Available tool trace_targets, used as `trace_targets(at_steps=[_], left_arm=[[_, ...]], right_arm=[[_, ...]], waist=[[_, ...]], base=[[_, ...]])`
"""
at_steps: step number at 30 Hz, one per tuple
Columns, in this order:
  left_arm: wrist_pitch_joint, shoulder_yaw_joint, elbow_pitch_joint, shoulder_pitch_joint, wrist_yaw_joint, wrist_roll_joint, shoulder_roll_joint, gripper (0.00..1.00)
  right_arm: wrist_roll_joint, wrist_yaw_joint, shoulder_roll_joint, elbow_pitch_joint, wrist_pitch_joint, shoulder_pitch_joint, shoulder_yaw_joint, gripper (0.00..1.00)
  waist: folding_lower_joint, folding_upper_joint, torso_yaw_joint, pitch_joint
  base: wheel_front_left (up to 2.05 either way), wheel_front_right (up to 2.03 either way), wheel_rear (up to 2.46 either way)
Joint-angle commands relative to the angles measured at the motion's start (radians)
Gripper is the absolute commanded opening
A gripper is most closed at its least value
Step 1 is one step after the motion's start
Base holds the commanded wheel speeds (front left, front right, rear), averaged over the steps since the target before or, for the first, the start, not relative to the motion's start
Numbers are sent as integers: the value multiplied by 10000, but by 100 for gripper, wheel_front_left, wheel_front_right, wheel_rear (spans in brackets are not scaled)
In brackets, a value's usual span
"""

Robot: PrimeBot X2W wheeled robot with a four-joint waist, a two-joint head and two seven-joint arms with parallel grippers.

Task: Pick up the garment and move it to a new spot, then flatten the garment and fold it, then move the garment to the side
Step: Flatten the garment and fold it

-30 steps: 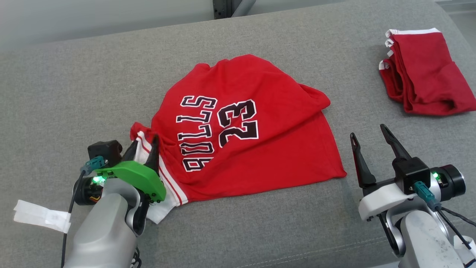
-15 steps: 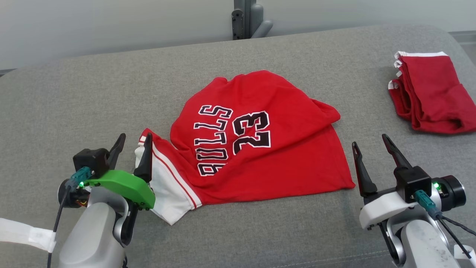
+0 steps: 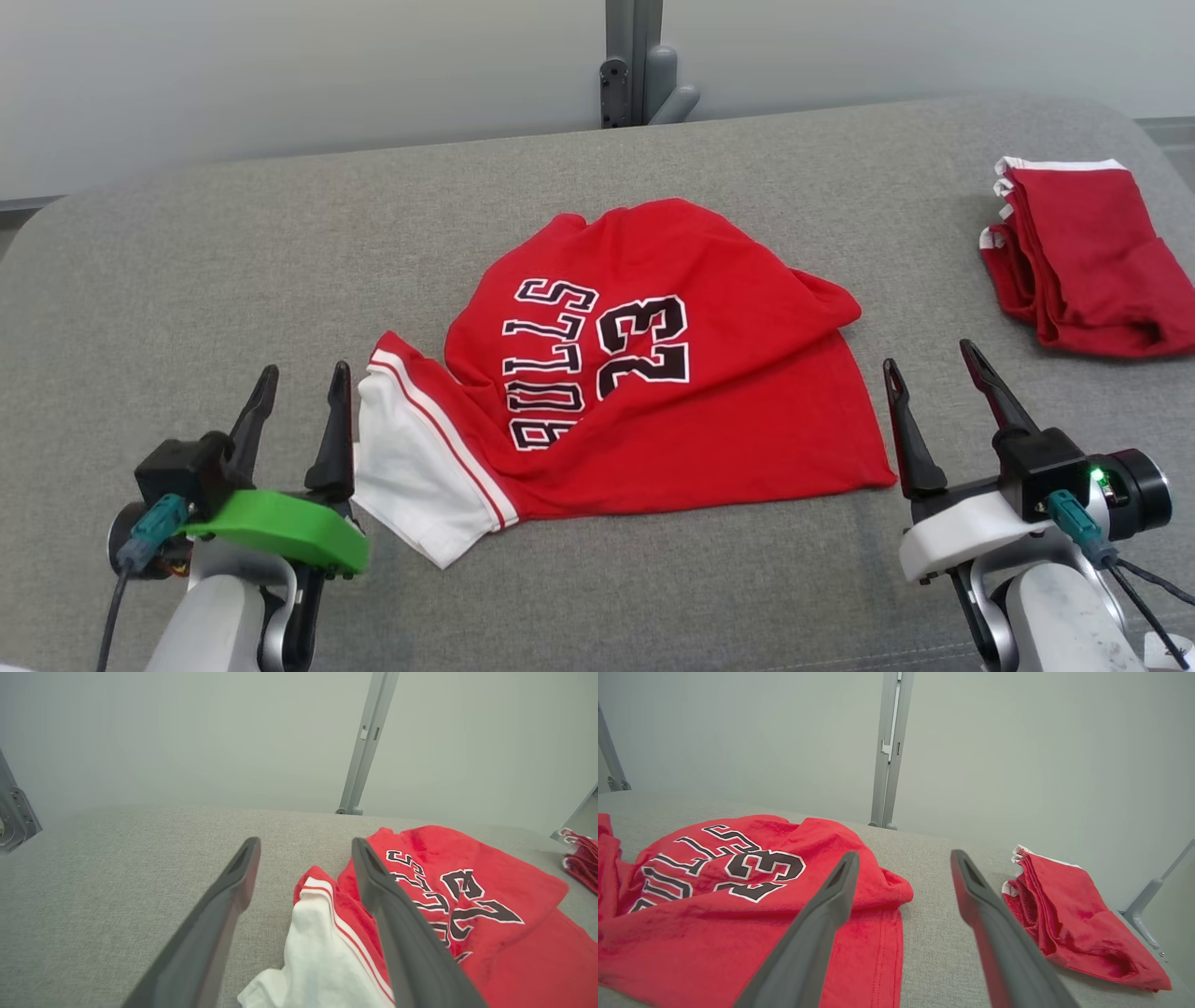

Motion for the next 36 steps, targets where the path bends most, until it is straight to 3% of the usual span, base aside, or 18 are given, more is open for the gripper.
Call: trace_targets(at_steps=[1, 7, 15, 26, 36], left_arm=[[-26, 234, -456, 495, 159, 94, -55, 100], [-26, 818, -1728, 1931, 544, 139, -350, 100], [-26, 1100, -2388, 3200, 775, 364, -525, 100], [-27, 1223, -2716, 3895, 934, 718, -696, 100], [-27, 1388, -2859, 3909, 756, 895, -878, 100]], right_arm=[[62, -16, 43, -177, -28, 161, -86, 100], [258, -16, 204, -576, -28, 471, -369, 100], [532, -16, 302, -954, -28, 883, -467, 100], [1242, -16, 324, -1336, -28, 1327, -181, 100], [1409, -16, 327, -1168, -28, 1321, -64, 100]], waist=[[0, 111, -7, -62], [0, 111, 1, -307], [0, 111, 51, -624], [0, 111, -7, -895], [0, 111, -34, -928]], base=[[0, 0, 0], [0, 0, 0], [0, 0, 0], [0, 0, 0], [0, 0, 0]])
